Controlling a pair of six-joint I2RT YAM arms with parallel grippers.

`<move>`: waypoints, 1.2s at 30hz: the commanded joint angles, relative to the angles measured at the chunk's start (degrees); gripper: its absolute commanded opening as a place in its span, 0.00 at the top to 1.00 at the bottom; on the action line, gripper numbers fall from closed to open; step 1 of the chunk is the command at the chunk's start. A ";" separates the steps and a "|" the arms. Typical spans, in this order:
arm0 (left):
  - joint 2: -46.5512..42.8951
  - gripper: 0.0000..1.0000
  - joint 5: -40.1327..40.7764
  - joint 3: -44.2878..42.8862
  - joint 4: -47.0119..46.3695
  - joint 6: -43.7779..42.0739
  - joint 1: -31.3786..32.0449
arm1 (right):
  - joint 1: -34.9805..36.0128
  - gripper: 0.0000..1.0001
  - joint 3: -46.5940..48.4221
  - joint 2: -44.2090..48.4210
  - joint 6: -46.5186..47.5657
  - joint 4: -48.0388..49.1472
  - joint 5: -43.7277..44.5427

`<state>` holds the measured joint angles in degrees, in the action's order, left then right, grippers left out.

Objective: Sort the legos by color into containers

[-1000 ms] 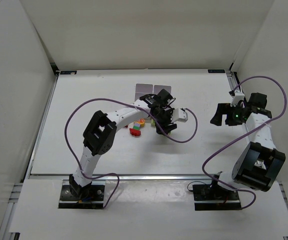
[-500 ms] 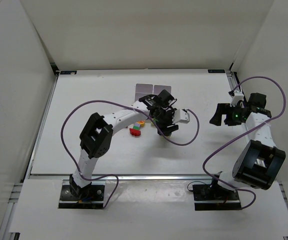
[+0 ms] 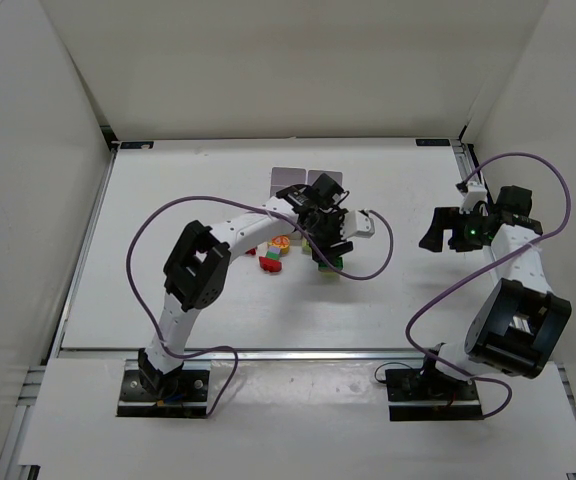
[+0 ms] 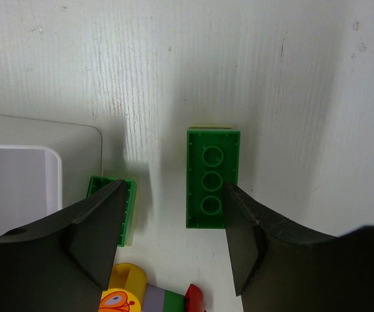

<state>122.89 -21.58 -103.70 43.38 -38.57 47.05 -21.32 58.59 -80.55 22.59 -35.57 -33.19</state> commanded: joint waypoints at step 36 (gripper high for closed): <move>-0.20 0.31 -2.59 1.48 -0.22 -2.04 2.35 | -0.30 0.01 2.32 -3.73 2.02 0.50 -0.38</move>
<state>122.96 -22.72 -102.45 43.29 -39.90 48.95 -21.32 58.78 -83.46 23.44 -35.57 -33.15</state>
